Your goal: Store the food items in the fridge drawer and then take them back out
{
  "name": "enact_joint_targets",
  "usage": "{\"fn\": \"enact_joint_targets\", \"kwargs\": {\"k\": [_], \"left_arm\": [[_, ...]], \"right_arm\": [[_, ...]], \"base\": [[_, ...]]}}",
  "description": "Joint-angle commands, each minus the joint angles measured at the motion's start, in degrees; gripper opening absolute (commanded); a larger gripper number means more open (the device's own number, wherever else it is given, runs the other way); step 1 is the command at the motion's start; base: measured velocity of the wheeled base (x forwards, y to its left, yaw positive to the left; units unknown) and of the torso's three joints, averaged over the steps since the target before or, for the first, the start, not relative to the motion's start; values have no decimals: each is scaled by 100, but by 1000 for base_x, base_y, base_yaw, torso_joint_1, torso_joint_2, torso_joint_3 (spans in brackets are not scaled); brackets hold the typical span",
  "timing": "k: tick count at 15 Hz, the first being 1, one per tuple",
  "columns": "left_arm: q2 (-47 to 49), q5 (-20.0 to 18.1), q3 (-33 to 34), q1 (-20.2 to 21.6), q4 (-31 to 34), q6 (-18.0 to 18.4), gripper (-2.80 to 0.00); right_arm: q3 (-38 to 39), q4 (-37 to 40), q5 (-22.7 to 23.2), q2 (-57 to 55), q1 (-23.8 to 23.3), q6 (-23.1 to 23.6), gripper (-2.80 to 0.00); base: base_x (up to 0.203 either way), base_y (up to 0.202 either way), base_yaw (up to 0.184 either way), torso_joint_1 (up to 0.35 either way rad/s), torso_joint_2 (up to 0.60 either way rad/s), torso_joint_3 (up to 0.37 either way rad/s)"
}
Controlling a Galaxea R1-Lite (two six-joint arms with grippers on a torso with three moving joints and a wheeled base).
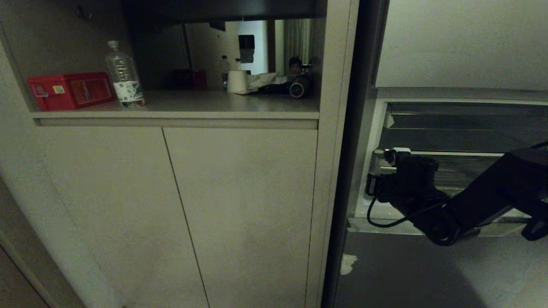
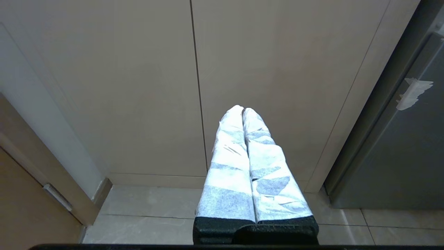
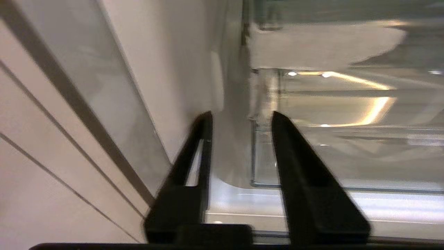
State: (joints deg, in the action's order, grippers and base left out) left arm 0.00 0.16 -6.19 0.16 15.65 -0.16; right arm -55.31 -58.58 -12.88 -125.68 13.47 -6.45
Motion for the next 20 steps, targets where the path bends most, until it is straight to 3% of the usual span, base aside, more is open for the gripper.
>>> {"fn": "enact_joint_targets", "kwargs": {"k": [1, 7, 15, 19, 20], "left_arm": [[9, 2, -2, 2, 8, -2, -280], [7, 2, 4, 2, 8, -2, -280], [9, 2, 4, 2, 8, -2, -280], [9, 2, 4, 2, 8, -2, -280], [9, 2, 2, 2, 8, -2, -280]], "right_arm": [[-41, -49, -12, 0, 33, -6, -280], [83, -57, -30, 60, 29, -11, -280], [1384, -84, -39, 1157, 11, -26, -280], [1435, -99, -39, 1092, -136, -75, -280], [1428, -141, -31, 1036, -184, -78, 0]], "base": [[0, 0, 0, 0, 0, 0], [0, 0, 0, 0, 0, 0], [0, 0, 0, 0, 0, 0], [0, 0, 0, 0, 0, 0], [0, 0, 0, 0, 0, 0]]}}
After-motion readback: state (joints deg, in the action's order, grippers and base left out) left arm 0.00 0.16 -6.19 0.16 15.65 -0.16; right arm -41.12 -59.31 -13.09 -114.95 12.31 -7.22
